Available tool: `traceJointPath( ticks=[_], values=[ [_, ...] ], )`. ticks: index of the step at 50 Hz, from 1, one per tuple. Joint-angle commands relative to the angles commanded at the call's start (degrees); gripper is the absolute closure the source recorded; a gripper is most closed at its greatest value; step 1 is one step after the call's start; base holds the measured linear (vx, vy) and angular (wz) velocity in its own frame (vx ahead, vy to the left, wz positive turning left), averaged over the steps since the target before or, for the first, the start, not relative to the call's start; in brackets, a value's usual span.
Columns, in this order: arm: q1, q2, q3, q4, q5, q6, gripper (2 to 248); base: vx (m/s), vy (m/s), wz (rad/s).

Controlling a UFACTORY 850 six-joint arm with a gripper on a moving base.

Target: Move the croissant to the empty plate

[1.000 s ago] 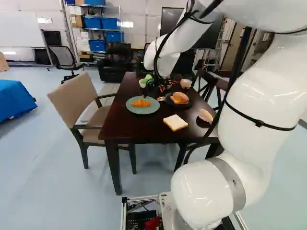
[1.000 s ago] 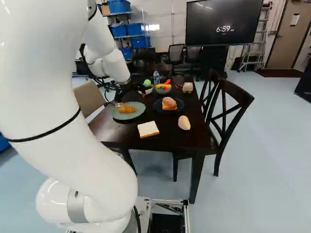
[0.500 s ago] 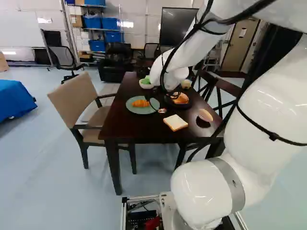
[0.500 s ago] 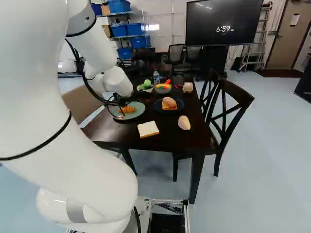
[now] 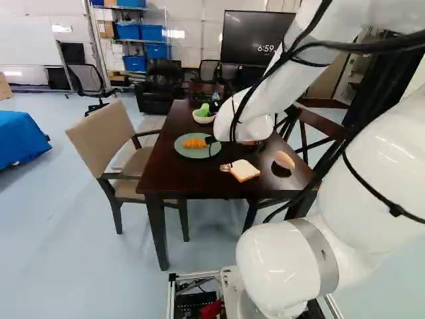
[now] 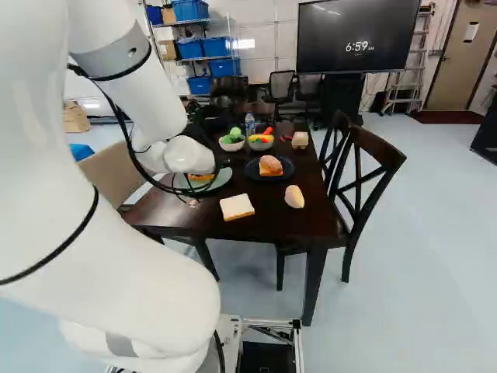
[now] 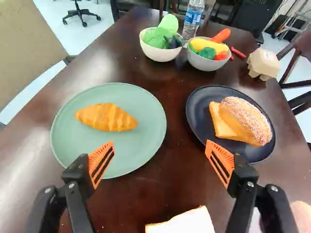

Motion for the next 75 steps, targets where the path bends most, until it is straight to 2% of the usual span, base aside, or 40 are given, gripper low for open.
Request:
traceJointPath(
  ticks=[22,43,75],
  values=[
    [-1.27,3.45,7.83,-0.09,10.81,3.43,3,0.0,0.0,0.0],
    [-2.14,5.81,13.18,-0.15,18.19,5.78,3,0.0,0.0,0.0],
    [-2.81,7.62,17.29,-0.2,23.87,7.58,3,0.0,0.0,0.0]
  ],
)
